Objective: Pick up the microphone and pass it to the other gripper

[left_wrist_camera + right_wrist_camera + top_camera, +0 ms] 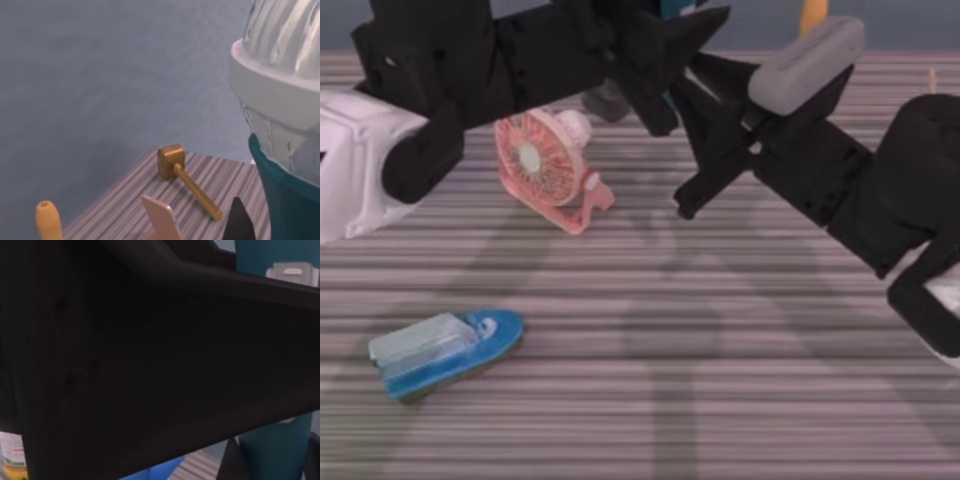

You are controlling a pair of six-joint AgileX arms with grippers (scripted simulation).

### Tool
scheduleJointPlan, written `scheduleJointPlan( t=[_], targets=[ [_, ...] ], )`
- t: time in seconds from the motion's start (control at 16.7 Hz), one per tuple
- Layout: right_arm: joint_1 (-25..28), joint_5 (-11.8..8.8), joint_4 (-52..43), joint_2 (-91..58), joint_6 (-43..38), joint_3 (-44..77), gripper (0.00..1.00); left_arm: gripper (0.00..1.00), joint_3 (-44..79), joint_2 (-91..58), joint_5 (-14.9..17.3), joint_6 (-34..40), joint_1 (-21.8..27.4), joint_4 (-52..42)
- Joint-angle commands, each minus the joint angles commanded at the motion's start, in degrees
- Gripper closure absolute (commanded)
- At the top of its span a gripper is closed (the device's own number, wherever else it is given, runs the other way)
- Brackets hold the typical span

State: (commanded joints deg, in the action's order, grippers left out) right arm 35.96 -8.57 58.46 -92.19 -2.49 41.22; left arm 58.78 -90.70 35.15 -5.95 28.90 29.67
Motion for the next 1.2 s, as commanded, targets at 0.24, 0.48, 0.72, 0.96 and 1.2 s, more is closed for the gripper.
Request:
scheduleJointPlan(
  t=[0.24,0.48,0.72,0.96,1.2],
  targets=[
    [0.0,0.0,0.0,0.0,0.0,0.0,1.0,1.0,0.0,0.0,0.0,0.0,0.0,0.0],
    [0.0,0.0,0.0,0.0,0.0,0.0,0.92,1.0,0.0,0.0,0.0,0.0,0.0,0.0],
    [0.0,0.0,0.0,0.0,0.0,0.0,0.62,1.0,0.0,0.0,0.0,0.0,0.0,0.0],
    [0.0,0.0,0.0,0.0,0.0,0.0,0.32,1.0,0.0,0.0,0.0,0.0,0.0,0.0],
    [0.0,0.0,0.0,0.0,0.0,0.0,0.02,1.0,0.0,0.0,0.0,0.0,0.0,0.0]
  ],
)
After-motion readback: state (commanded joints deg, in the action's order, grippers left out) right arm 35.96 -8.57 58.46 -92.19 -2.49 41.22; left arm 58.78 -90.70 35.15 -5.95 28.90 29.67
